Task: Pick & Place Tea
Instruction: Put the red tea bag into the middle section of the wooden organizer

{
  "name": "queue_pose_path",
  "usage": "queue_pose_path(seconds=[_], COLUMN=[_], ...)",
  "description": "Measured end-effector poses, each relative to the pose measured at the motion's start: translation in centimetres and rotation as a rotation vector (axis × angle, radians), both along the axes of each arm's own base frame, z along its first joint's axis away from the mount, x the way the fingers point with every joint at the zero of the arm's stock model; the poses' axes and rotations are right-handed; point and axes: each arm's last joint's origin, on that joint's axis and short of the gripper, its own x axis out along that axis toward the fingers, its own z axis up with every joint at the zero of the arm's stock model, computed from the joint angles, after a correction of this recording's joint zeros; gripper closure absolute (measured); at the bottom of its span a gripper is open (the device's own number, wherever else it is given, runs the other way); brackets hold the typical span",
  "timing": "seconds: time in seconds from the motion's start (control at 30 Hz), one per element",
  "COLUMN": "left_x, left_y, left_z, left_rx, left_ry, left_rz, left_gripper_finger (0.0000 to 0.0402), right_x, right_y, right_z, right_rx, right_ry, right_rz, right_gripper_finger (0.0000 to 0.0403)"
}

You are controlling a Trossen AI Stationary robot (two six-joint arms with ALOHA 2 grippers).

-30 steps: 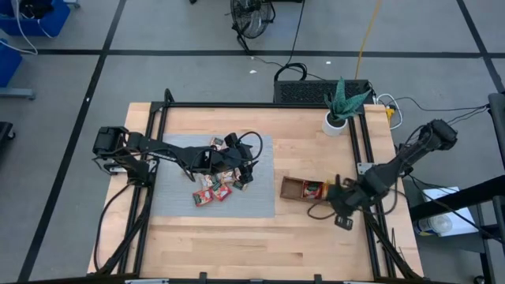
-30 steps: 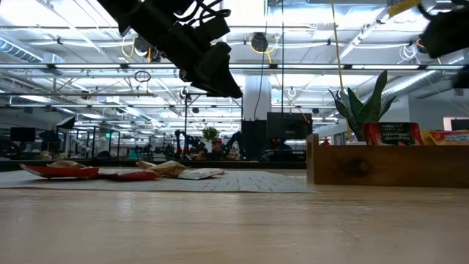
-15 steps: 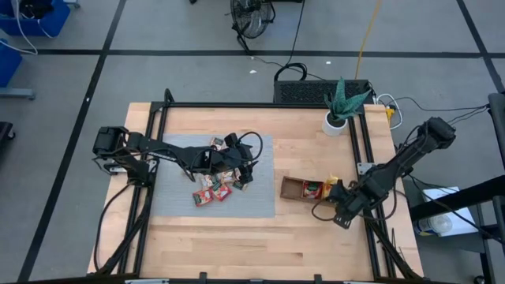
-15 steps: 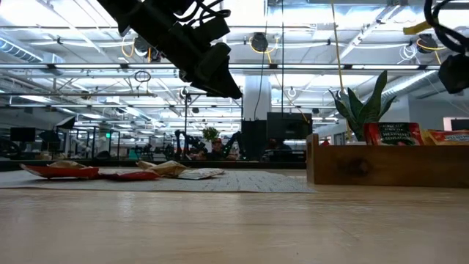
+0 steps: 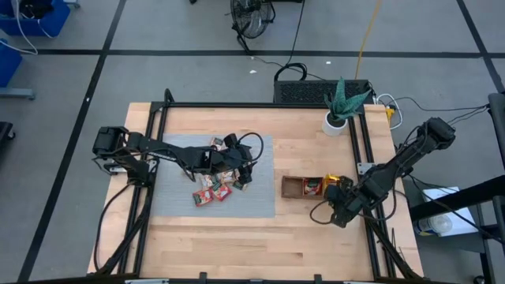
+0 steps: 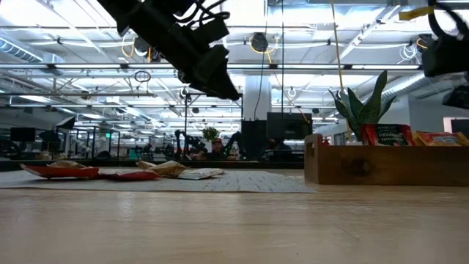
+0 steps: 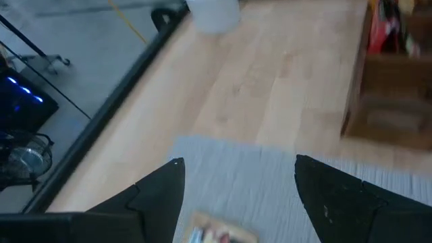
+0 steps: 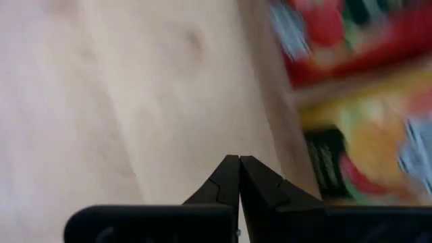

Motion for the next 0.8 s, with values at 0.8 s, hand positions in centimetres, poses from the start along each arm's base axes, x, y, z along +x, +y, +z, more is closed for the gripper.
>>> queue_pose_path(seconds=[0.8], left_x=[-6.6], left_y=[-7.5], left_z=[-2.9], left_rx=[-0.543], left_ry=[0.695], left_rz=[0.087], left_gripper_finger=[0.0128], right_x=[2.3], right_y=[-4.9], right_z=[0.4], right_rx=[-0.914], right_ry=[-1.062], right_rz=[0.15], right_gripper_finger=[0.0282])
